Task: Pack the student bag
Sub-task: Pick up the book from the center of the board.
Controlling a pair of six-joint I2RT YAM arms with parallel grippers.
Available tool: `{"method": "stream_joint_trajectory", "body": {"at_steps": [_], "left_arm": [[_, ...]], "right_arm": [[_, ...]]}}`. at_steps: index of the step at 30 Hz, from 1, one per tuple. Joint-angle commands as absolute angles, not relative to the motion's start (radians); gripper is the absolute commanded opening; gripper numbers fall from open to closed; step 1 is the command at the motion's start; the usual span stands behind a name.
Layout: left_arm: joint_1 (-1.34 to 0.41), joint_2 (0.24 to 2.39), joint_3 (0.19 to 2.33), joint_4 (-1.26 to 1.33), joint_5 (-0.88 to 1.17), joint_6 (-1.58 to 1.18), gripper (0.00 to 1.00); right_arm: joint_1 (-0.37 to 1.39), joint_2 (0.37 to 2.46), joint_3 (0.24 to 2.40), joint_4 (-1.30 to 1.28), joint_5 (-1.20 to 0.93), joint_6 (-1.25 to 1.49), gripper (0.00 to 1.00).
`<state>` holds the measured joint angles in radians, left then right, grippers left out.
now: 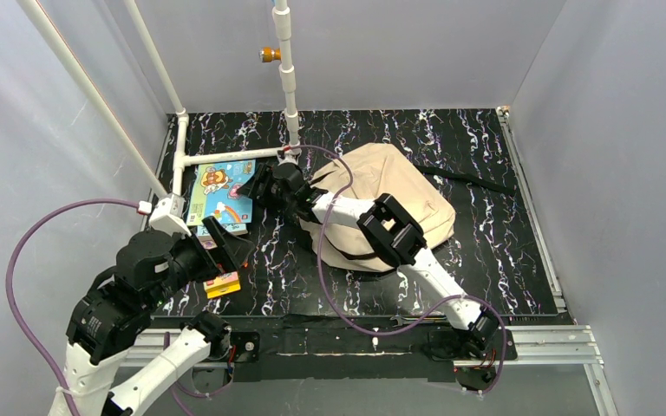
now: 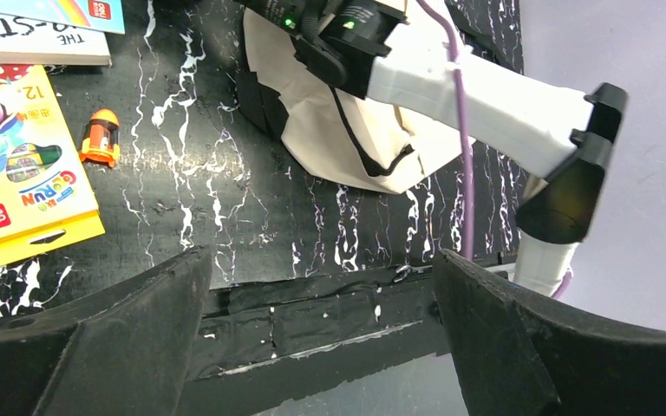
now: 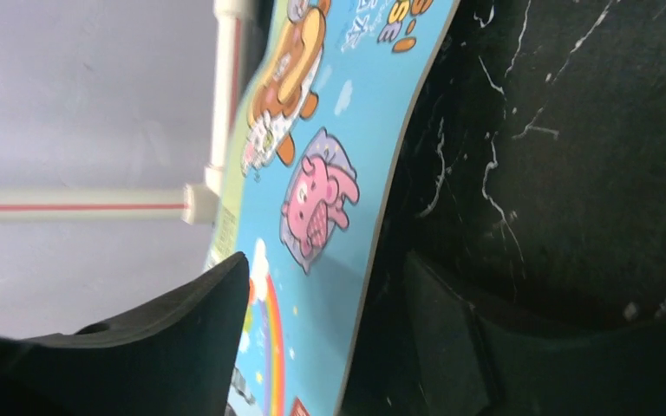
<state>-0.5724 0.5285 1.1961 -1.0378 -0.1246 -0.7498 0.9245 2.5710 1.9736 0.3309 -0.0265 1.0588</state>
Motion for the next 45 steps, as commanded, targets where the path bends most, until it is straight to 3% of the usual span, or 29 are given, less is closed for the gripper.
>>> {"method": "stream_joint_trajectory", "body": {"at_steps": [1, 4, 11, 14, 28, 39, 45], "left_arm": [[-0.569, 0.519, 1.2, -1.06, -0.109, -0.76, 0.98], [-0.569, 0.517, 1.198, -1.059, -0.112, -0.757, 0.98], [-0.569, 0.534, 1.198, -1.059, -0.106, -0.76, 0.98], [-0.569, 0.538, 1.195, -1.059, -0.109, -0.763, 0.98], [-0.57, 0.536, 1.066, -1.09, -0.333, -0.981, 0.98], [-0.569, 0.451, 0.847, -0.664, -0.131, -1.24, 0.98], [-0.569, 0.43, 0.666, -0.345, -0.13, -1.455, 0.98]], "right_arm": [[0.911, 2.661, 2.033, 0.469, -0.048, 1.176, 0.7], [0.909, 2.679, 2.039, 0.525, -0.043, 1.204, 0.62], [0.898, 2.68, 2.082, 0.55, -0.062, 1.227, 0.14], [0.891, 2.653, 2.072, 0.583, -0.109, 1.256, 0.01], [0.883, 2.194, 1.625, 0.729, -0.246, 1.413, 0.01], [0.855, 1.925, 1.182, 1.024, -0.126, 1.618, 0.01], [0.848, 1.875, 1.103, 1.106, -0.08, 1.702, 0.01]]}}
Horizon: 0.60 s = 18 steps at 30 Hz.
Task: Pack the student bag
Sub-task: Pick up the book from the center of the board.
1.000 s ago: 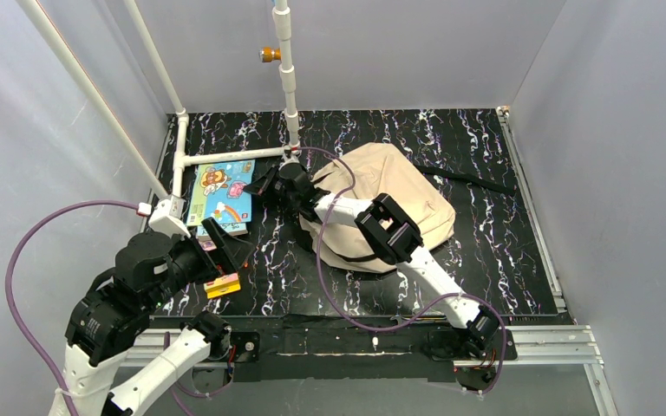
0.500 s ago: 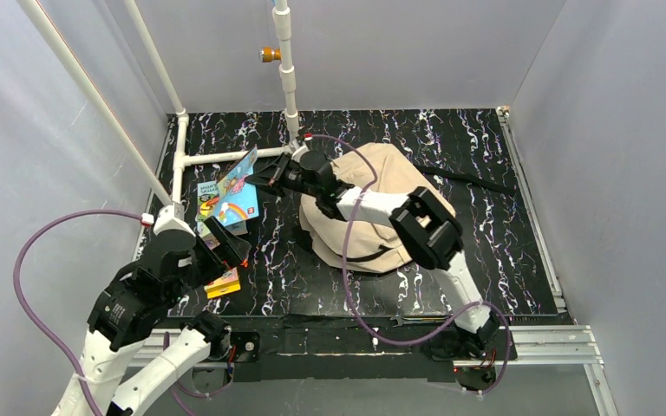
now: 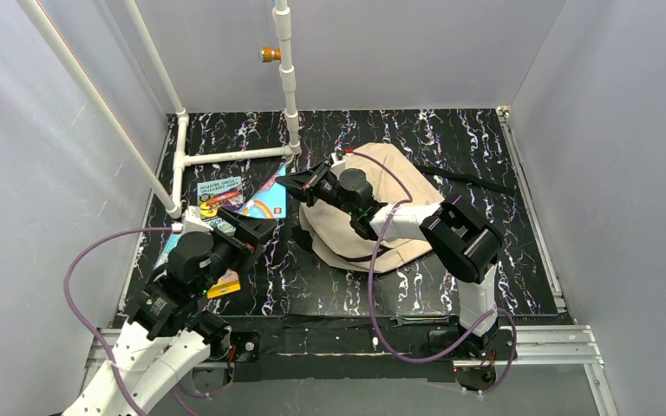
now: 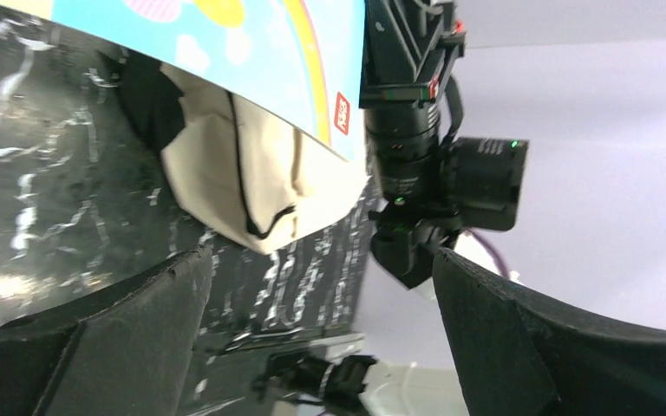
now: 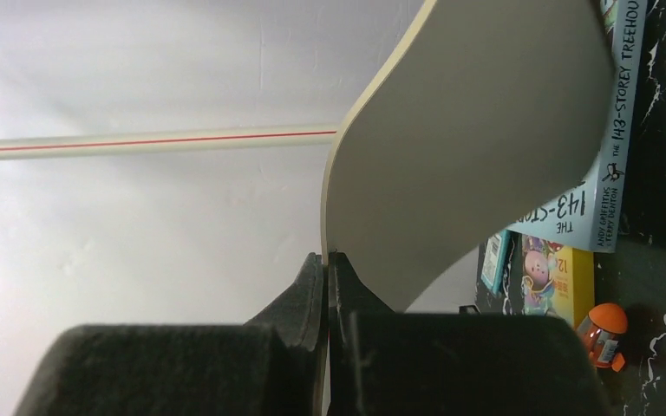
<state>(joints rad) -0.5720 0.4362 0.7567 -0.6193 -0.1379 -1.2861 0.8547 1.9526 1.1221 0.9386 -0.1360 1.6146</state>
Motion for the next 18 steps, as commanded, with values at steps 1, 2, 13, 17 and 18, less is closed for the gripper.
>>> {"method": "stream_joint_trajectory", "body": {"at_steps": [1, 2, 13, 17, 18], "left_arm": [[-0.569, 0.435, 0.642, -0.283, -0.14, -1.462, 0.98], [-0.569, 0.447, 0.627, -0.239, -0.15, -1.463, 0.98], [-0.569, 0.556, 0.571, 0.03, -0.338, -1.441, 0.94], [-0.569, 0.578, 0.573, 0.039, -0.388, -1.441, 0.77], [-0.569, 0.575, 0.567, 0.042, -0.412, -1.443, 0.74]], "right_arm": [[0.848, 1.872, 1.093, 1.134, -0.074, 1.723, 0.01], [0.848, 1.87, 1.079, 1.16, -0.066, 1.743, 0.01], [0.843, 1.814, 0.969, 1.279, -0.012, 1.828, 0.01], [0.84, 1.793, 0.946, 1.279, -0.004, 1.838, 0.01], [0.841, 1.786, 0.938, 1.275, -0.003, 1.835, 0.01]]}}
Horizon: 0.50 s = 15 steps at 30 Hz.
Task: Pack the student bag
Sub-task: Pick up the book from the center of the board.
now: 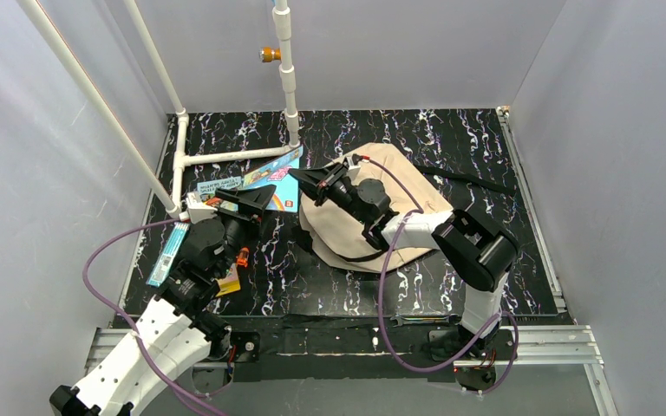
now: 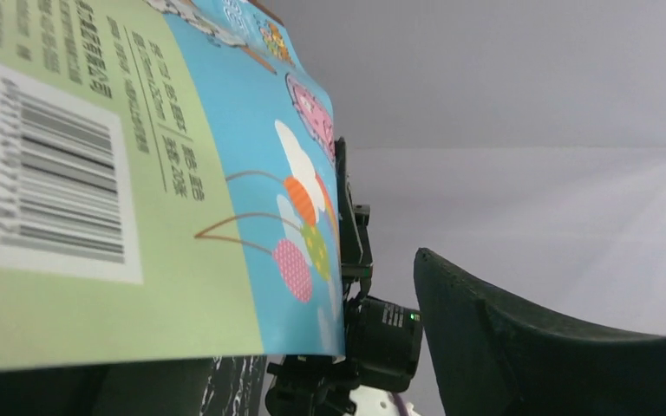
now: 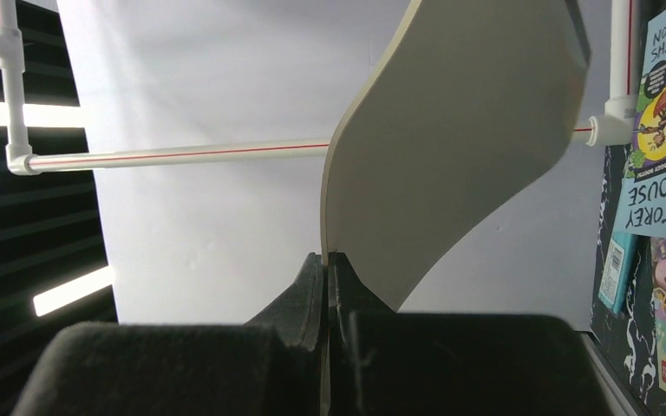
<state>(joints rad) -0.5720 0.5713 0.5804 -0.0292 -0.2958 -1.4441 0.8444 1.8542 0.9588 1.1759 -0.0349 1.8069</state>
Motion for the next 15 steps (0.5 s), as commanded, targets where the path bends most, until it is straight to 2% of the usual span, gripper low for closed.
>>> {"method": "stream_joint_trajectory", "body": {"at_steps": [1, 6, 11, 12, 13, 14, 15], "left_arm": [[-0.569, 0.572, 0.56, 0.045, -0.438, -1.446, 0.7], [-0.571, 0.563, 0.542, 0.052, -0.494, -1.463, 0.54], [-0.57, 0.571, 0.544, 0.049, -0.477, -1.449, 0.27], [-0.571, 0.573, 0.546, 0.049, -0.477, -1.444, 0.21], [-0.571, 0.573, 0.548, 0.048, -0.476, -1.434, 0.1], [-0.57, 0.573, 0.55, 0.045, -0.479, -1.426, 0.02], [-0.571, 0.573, 0.552, 0.04, -0.481, -1.421, 0.0]], "right_arm": [[0.841, 1.783, 0.933, 1.271, -0.004, 1.834, 0.01], [0.841, 1.772, 0.889, 1.288, 0.03, 1.83, 0.01], [0.842, 1.765, 0.87, 1.274, 0.035, 1.809, 0.01], [0.843, 1.761, 0.867, 1.27, 0.035, 1.802, 0.01], [0.842, 1.757, 0.863, 1.267, 0.035, 1.794, 0.01], [0.842, 1.753, 0.86, 1.262, 0.035, 1.787, 0.04], [0.842, 1.747, 0.858, 1.254, 0.032, 1.78, 0.07]]}}
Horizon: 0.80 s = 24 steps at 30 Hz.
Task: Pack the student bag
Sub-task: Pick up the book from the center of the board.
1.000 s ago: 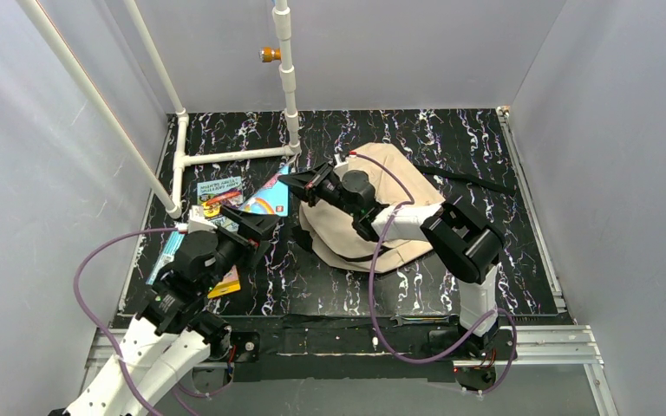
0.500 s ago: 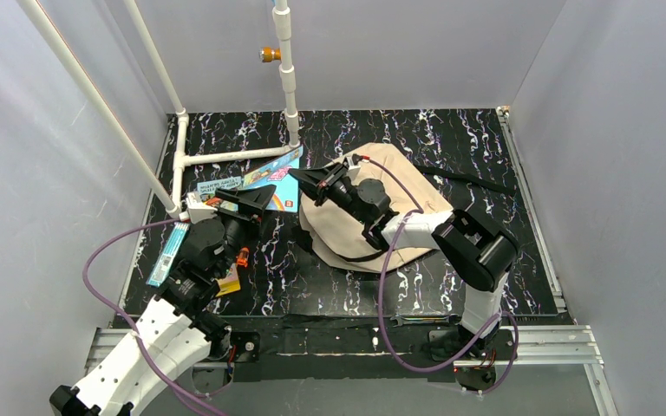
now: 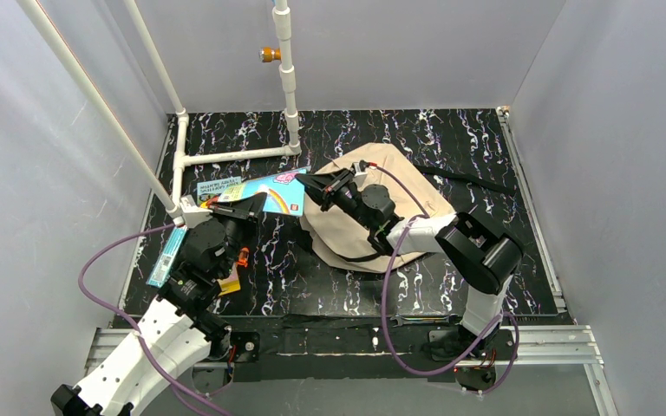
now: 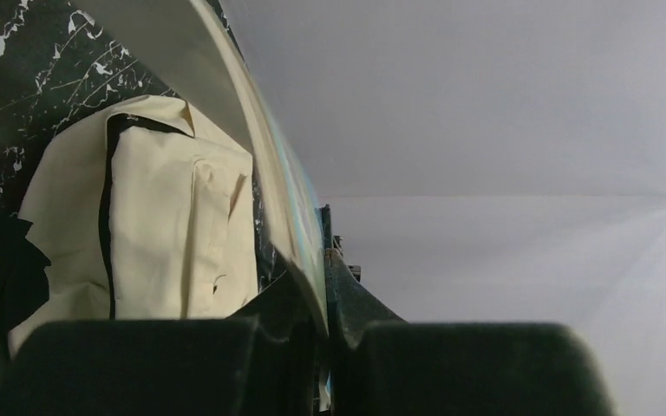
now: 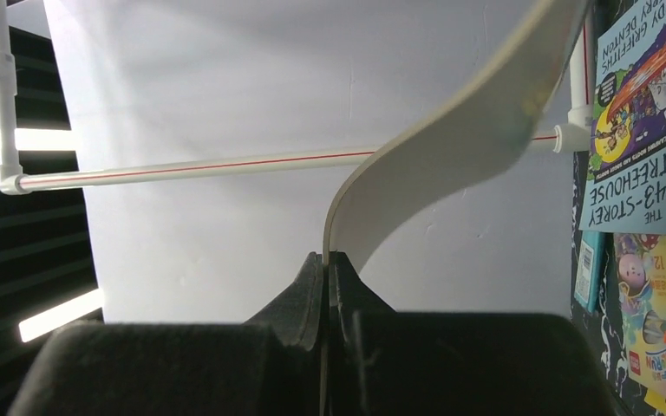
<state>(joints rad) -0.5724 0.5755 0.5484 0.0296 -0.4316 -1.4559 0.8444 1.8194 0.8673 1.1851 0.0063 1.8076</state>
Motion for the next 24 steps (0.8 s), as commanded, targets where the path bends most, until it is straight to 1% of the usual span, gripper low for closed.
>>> {"method": "stream_joint_trajectory", "body": {"at_steps": [1, 2, 4, 6, 8, 11, 13, 14, 15, 18, 20, 24], "left_arm": [[-0.571, 0.569, 0.551, 0.035, -0.485, -1.417, 0.0], [-0.571, 0.565, 0.549, 0.032, -0.489, -1.408, 0.0], [-0.571, 0.551, 0.552, 0.018, -0.502, -1.383, 0.0], [-0.57, 0.539, 0.585, -0.091, -0.518, -1.373, 0.0], [-0.571, 0.549, 0.66, -0.233, -0.539, -1.339, 0.0], [-0.57, 0.581, 0.783, -0.369, -0.551, -1.224, 0.0], [-0.57, 0.609, 0.849, -0.452, -0.548, -1.157, 0.0], [-0.569, 0.621, 0.877, -0.498, -0.547, -1.133, 0.0], [-0.569, 0.628, 0.901, -0.539, -0.544, -1.119, 0.0], [-0.57, 0.631, 0.937, -0.601, -0.518, -1.062, 0.0], [-0.57, 0.629, 0.968, -0.655, -0.486, -1.026, 0.0], [-0.57, 0.649, 1.056, -0.821, -0.456, -0.999, 0.0]], "right_arm": [[0.843, 1.741, 0.858, 1.239, 0.022, 1.769, 0.08], [0.843, 1.732, 0.861, 1.213, 0.01, 1.754, 0.12], [0.841, 1.704, 0.866, 1.129, -0.04, 1.69, 0.26], [0.841, 1.66, 0.858, 0.985, -0.065, 1.573, 0.41], [0.841, 1.602, 0.839, 0.844, -0.073, 1.468, 0.54], [0.841, 1.502, 0.836, 0.596, -0.071, 1.185, 0.7], [0.841, 1.457, 0.868, 0.398, -0.069, 0.984, 0.77], [0.841, 1.44, 0.889, 0.304, -0.057, 0.884, 0.83], [0.841, 1.429, 0.913, 0.222, -0.052, 0.79, 0.86], [0.843, 1.414, 0.969, 0.017, -0.035, 0.496, 0.91], [0.848, 1.423, 1.019, -0.127, -0.019, 0.335, 0.91], [0.913, 1.443, 1.067, -0.267, 0.132, 0.119, 0.93]]}}
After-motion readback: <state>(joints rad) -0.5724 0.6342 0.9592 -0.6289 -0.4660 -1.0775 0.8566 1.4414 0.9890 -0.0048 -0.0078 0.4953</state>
